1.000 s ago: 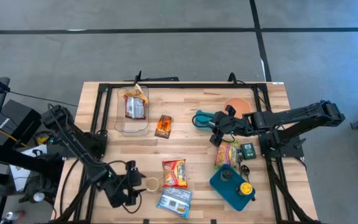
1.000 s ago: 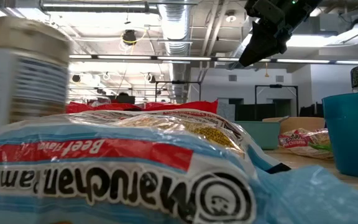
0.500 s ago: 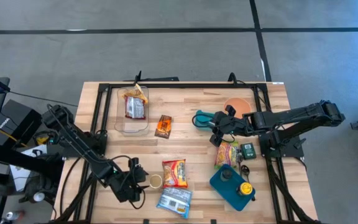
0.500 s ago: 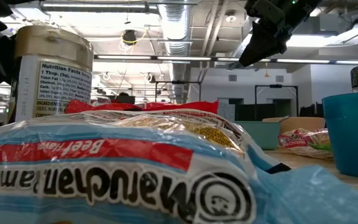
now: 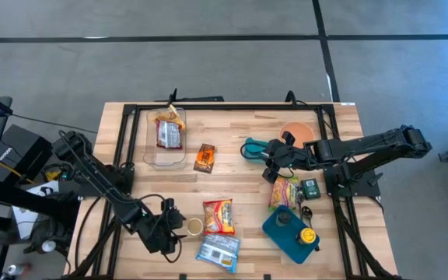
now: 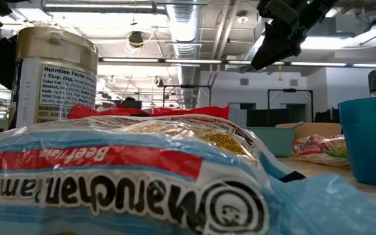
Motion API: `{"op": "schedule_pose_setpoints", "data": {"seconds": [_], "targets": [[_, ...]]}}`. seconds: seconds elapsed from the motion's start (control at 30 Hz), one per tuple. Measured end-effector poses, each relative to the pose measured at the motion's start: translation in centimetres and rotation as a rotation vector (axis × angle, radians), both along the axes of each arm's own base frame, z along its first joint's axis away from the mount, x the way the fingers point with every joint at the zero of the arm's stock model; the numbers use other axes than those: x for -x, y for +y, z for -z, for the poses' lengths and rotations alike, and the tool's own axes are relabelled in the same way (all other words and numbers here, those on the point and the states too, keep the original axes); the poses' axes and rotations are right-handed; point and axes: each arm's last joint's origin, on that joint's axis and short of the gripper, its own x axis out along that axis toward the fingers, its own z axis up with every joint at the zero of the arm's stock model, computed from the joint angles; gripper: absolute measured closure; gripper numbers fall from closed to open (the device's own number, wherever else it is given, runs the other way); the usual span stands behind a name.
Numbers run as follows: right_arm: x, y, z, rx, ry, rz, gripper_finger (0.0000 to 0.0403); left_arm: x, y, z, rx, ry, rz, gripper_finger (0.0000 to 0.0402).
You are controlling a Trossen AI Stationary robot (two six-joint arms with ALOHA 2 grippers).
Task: Pick & Place Food Item
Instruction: Put the gold seasoning bottle into the blue bin
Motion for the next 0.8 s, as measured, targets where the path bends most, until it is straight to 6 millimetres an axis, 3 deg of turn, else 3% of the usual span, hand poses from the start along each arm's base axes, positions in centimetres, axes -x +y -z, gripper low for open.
{"op": "schedule_pose_setpoints", "data": {"seconds": [0.33, 0.8], "targets": [[0.0, 0.0, 0.0, 0.0, 0.0, 0.0, 0.0288, -0.8, 0.5, 0.6, -0.019, 0.006, -0.033, 0.0045], [0.0, 0.0, 0.0, 0.0, 0.0, 0.0, 0.0288, -1.2, -0.2, 2.8, -0.087, 0.011, -0.046, 0.0049]]}}
